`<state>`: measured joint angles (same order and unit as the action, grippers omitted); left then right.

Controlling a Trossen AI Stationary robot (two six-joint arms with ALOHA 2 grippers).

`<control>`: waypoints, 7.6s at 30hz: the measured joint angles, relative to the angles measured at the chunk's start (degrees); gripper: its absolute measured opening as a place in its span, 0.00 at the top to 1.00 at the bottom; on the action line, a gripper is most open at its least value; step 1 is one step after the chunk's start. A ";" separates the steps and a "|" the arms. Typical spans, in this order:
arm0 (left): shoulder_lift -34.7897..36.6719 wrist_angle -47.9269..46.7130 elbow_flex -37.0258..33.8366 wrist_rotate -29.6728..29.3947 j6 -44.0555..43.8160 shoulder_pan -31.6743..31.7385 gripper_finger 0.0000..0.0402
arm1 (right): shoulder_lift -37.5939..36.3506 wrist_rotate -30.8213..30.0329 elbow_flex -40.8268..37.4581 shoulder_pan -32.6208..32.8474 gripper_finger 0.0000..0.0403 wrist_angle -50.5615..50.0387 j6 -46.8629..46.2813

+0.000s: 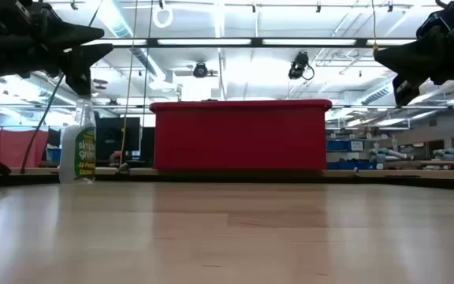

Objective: Fold laundry

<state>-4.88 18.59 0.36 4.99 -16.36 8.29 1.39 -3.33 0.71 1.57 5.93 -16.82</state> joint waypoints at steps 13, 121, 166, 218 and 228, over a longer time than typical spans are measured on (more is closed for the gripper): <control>0.02 0.00 0.00 0.00 0.00 0.00 0.65 | -0.02 0.00 0.00 0.02 0.95 0.00 0.00; -94.88 -31.20 84.76 -4.61 38.01 39.25 0.26 | 30.32 -20.53 6.54 -12.69 0.82 10.22 -2.43; -86.60 -36.81 88.60 -3.64 29.45 41.47 0.30 | 58.98 -16.44 37.47 -23.16 0.63 -3.51 12.19; -61.59 -48.93 88.78 12.09 35.34 14.19 0.96 | 59.67 -14.10 37.44 -21.31 0.97 0.00 6.47; -62.39 -56.49 68.28 6.17 18.92 -1.51 0.95 | 56.60 -9.72 37.42 -13.55 0.92 -3.69 3.29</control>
<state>-67.28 -37.90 68.64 11.17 2.56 6.79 57.99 -13.05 38.13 -11.99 2.24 -13.53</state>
